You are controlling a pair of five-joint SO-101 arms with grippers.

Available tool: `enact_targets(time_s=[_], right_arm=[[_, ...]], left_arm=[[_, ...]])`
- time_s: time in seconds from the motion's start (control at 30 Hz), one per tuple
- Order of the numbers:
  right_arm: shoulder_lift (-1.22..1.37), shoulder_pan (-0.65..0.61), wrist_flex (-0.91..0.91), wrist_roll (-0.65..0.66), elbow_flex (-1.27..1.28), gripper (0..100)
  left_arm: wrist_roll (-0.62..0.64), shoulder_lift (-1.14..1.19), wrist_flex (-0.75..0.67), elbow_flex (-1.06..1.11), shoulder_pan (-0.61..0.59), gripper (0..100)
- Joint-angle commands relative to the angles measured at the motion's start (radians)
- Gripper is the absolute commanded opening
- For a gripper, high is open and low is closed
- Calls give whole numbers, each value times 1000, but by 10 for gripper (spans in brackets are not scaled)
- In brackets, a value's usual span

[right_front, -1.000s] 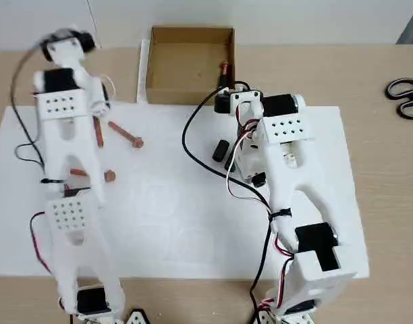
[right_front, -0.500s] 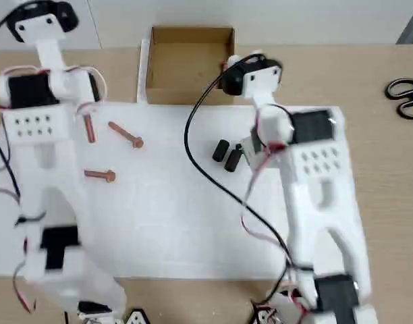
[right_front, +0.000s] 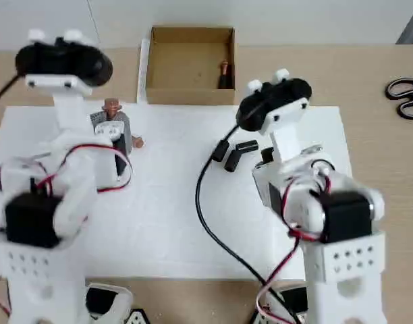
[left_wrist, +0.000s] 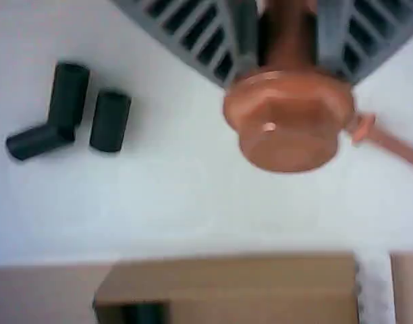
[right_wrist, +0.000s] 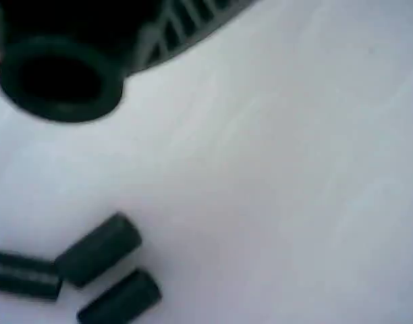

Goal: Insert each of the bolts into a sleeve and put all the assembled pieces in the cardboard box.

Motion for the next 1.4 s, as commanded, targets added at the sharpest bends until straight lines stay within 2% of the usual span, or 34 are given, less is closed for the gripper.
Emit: enact_targets(time_s=[0.0, 0.1, 0.17, 0.27, 0.47, 0.57, 0.8, 1.03, 1.23, 1.37], right_arm=[[-139, -38, -160, -69, 140, 3], [-263, -105, -291, -201, 325, 4], [-349, -154, -367, -239, 445, 4], [-470, -226, -492, -221, 605, 4], [-659, -288, -610, -173, 807, 4], [-717, -308, -625, -176, 868, 4], [-797, -361, -625, -184, 953, 4], [-816, -366, -625, -359, 967, 4], [-816, -366, -625, -362, 967, 4], [-814, -367, -625, -362, 967, 4]], left_arm=[[-5, -133, -184, 168, 9, 6], [80, -209, -265, 283, 32, 6], [146, -239, -302, 337, 74, 6], [190, -264, -373, 395, 149, 6], [169, -267, -485, 478, 222, 6], [132, -267, -514, 486, 267, 6], [137, -261, -512, 490, 358, 6], [150, -265, -514, 549, 450, 6], [157, -267, -632, 615, 456, 6], [213, -267, -651, 595, 450, 6]])
